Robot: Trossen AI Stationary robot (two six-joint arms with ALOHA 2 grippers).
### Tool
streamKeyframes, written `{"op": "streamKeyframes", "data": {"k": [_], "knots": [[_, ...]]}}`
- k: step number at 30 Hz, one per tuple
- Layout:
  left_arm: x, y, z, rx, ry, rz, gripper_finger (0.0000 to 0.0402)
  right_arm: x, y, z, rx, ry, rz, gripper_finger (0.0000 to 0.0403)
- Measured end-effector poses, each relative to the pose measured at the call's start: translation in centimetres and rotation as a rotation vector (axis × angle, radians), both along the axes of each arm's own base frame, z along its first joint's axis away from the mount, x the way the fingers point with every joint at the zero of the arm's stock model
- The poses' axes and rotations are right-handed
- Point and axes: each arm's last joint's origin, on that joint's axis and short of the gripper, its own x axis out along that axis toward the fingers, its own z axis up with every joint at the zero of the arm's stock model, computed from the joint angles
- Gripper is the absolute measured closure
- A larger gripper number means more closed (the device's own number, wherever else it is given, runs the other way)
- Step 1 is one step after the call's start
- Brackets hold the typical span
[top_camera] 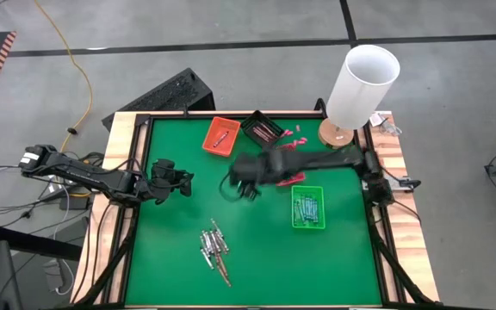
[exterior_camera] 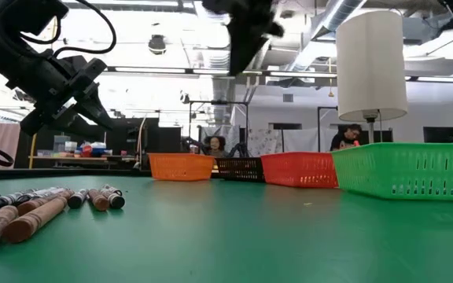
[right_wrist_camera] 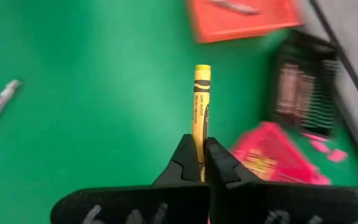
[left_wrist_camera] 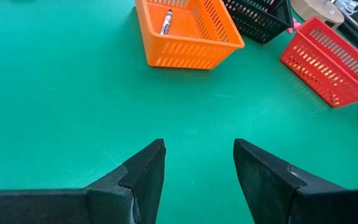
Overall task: Sort crayons
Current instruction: Put the yellow crayon into the red bin
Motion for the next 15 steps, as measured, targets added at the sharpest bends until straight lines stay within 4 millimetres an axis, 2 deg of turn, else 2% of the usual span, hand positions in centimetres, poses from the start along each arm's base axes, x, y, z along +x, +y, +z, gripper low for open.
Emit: {"op": "streamKeyframes", "data": {"k": [3,6,10,15], "knots": [[0.0,0.0,0.0,0.000,0.000,-0.001,0.0221,-2.4,-2.5,2.7,0.000,-0.030,-0.072,0.0403],[0.0,0.0,0.0,0.000,-0.001,0.000,0.0221,-4.7,-5.1,4.6,0.014,-0.045,-0.172,0.0403],[0.0,0.0,0.0,-0.002,-0.001,-0.001,0.0221,-6.8,-8.0,5.2,0.067,0.015,-0.264,0.0403],[0.0,0.0,0.0,-0.005,0.000,-0.006,0.0221,-7.5,-10.5,5.1,0.146,0.063,-0.252,0.0403]]}}
